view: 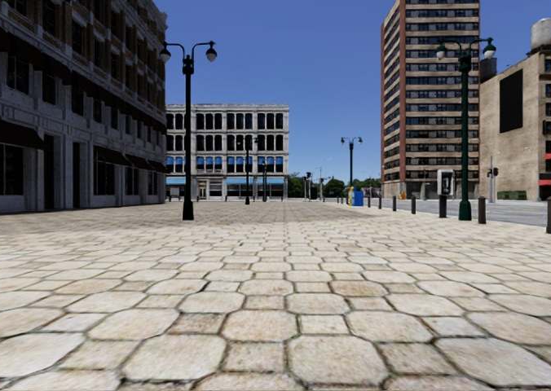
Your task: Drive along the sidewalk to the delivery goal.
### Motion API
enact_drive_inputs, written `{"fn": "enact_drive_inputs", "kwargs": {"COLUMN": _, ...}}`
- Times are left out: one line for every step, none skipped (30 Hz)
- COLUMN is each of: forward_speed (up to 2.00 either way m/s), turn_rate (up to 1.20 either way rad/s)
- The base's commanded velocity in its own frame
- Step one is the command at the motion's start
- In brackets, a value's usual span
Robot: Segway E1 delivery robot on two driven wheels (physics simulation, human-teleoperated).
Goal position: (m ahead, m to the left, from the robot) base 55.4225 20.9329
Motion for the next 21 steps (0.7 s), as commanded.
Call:
{"fn": "enact_drive_inputs", "kwargs": {"forward_speed": 2.0, "turn_rate": 0.0}}
{"fn": "enact_drive_inputs", "kwargs": {"forward_speed": 2.0, "turn_rate": 0.0}}
{"fn": "enact_drive_inputs", "kwargs": {"forward_speed": 2.0, "turn_rate": 0.0}}
{"fn": "enact_drive_inputs", "kwargs": {"forward_speed": 2.0, "turn_rate": 0.0}}
{"fn": "enact_drive_inputs", "kwargs": {"forward_speed": 2.0, "turn_rate": 0.0}}
{"fn": "enact_drive_inputs", "kwargs": {"forward_speed": 2.0, "turn_rate": 0.0}}
{"fn": "enact_drive_inputs", "kwargs": {"forward_speed": 2.0, "turn_rate": 0.0}}
{"fn": "enact_drive_inputs", "kwargs": {"forward_speed": 2.0, "turn_rate": 0.0}}
{"fn": "enact_drive_inputs", "kwargs": {"forward_speed": 2.0, "turn_rate": 0.0}}
{"fn": "enact_drive_inputs", "kwargs": {"forward_speed": 2.0, "turn_rate": 0.0}}
{"fn": "enact_drive_inputs", "kwargs": {"forward_speed": 2.0, "turn_rate": 0.0}}
{"fn": "enact_drive_inputs", "kwargs": {"forward_speed": 2.0, "turn_rate": 0.0}}
{"fn": "enact_drive_inputs", "kwargs": {"forward_speed": 2.0, "turn_rate": 0.0}}
{"fn": "enact_drive_inputs", "kwargs": {"forward_speed": 2.0, "turn_rate": 0.0}}
{"fn": "enact_drive_inputs", "kwargs": {"forward_speed": 2.0, "turn_rate": 0.0}}
{"fn": "enact_drive_inputs", "kwargs": {"forward_speed": 2.0, "turn_rate": 0.0}}
{"fn": "enact_drive_inputs", "kwargs": {"forward_speed": 2.0, "turn_rate": 0.0}}
{"fn": "enact_drive_inputs", "kwargs": {"forward_speed": 2.0, "turn_rate": 0.0}}
{"fn": "enact_drive_inputs", "kwargs": {"forward_speed": 2.0, "turn_rate": 0.0}}
{"fn": "enact_drive_inputs", "kwargs": {"forward_speed": 2.0, "turn_rate": 0.0}}
{"fn": "enact_drive_inputs", "kwargs": {"forward_speed": 2.0, "turn_rate": 0.0}}
